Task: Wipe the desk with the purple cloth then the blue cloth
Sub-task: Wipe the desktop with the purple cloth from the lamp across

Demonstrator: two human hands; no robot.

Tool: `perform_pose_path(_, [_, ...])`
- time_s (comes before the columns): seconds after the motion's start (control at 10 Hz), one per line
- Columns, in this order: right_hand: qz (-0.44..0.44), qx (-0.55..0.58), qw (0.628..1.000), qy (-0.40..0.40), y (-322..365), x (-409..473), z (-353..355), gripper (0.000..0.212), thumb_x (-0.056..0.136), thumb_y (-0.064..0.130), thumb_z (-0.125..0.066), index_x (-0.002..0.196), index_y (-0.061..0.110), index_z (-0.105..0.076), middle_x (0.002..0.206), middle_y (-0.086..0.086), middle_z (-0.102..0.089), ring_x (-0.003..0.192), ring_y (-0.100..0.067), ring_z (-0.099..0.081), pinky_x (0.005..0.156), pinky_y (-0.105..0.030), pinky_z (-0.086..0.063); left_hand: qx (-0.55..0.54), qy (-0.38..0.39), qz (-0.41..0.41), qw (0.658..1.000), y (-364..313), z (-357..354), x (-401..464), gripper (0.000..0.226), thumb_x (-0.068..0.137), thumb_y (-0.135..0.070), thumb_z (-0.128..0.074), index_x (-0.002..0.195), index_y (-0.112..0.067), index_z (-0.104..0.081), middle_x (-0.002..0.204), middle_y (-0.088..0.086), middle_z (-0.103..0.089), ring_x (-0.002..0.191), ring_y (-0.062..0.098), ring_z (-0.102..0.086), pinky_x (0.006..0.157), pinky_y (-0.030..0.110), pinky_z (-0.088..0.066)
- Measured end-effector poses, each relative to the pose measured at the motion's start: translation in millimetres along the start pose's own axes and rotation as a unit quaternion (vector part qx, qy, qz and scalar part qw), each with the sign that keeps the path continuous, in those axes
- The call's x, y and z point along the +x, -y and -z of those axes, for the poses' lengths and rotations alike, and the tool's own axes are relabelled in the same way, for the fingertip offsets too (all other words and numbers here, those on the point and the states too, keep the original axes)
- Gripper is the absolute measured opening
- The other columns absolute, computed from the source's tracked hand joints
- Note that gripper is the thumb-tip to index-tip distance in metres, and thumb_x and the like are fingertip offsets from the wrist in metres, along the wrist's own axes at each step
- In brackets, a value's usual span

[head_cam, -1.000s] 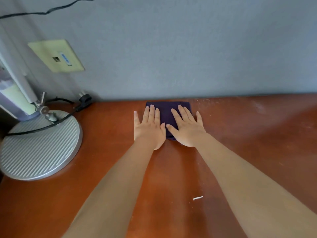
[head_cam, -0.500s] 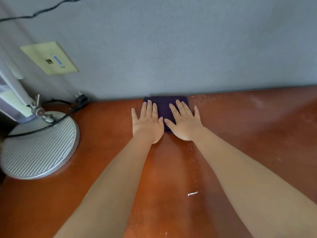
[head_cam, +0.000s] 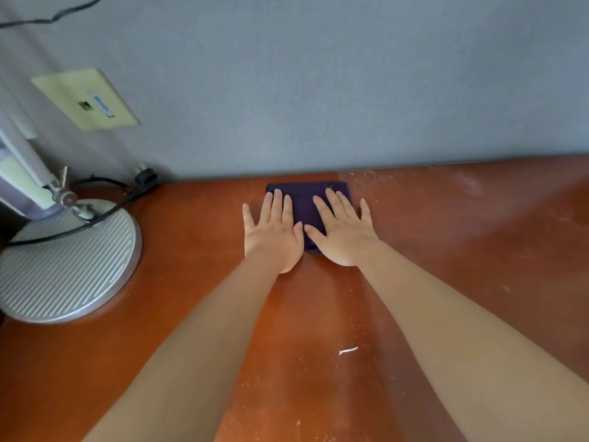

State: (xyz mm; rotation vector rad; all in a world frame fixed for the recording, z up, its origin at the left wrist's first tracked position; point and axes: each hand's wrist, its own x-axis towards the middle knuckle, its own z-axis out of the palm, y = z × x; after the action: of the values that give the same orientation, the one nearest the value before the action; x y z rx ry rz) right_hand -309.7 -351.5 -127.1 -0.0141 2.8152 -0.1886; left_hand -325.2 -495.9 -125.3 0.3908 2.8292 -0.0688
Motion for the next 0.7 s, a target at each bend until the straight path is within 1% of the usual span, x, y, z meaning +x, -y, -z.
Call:
perform_pose_path(0.3, [0.002, 0.009, 1.000, -0.013, -14, 37, 14, 0.067, 0.097, 0.060, -0.015, 0.153, 0.028, 0.007, 0.160, 0.001, 0.016, 0.147, -0.015, 0.016, 0.117, -0.051, 0.011, -0.003, -0.006, 0.010, 1.000, -3, 12, 40, 0.059, 0.102, -0.039, -0.006, 0.152, -0.014, 0.010, 0.160, 0.004, 0.016, 0.146, 0.018, 0.017, 0.117, 0.056, 0.006])
perform_pose_path(0.4, [0.000, 0.020, 1.000, -0.007, -12, 31, 13, 0.067, 0.098, 0.059, -0.015, 0.153, 0.028, 0.006, 0.160, 0.001, 0.016, 0.146, -0.015, 0.016, 0.116, -0.051, 0.012, -0.006, 0.001, 0.017, 1.000, -6, 11, 34, 0.059, 0.102, -0.039, -0.005, 0.152, -0.014, 0.011, 0.160, 0.003, 0.017, 0.146, 0.018, 0.018, 0.117, 0.056, 0.006])
perform_pose_path(0.7, [-0.013, 0.034, 0.999, 0.007, -4, -25, -4, 0.066, 0.098, 0.057, -0.016, 0.153, 0.029, 0.007, 0.160, 0.002, 0.019, 0.146, -0.014, 0.018, 0.116, -0.050, 0.013, 0.001, 0.020, 0.009, 1.000, -16, -1, -19, 0.058, 0.102, -0.039, -0.004, 0.151, -0.013, 0.014, 0.159, 0.004, 0.020, 0.146, 0.019, 0.020, 0.117, 0.055, 0.006])
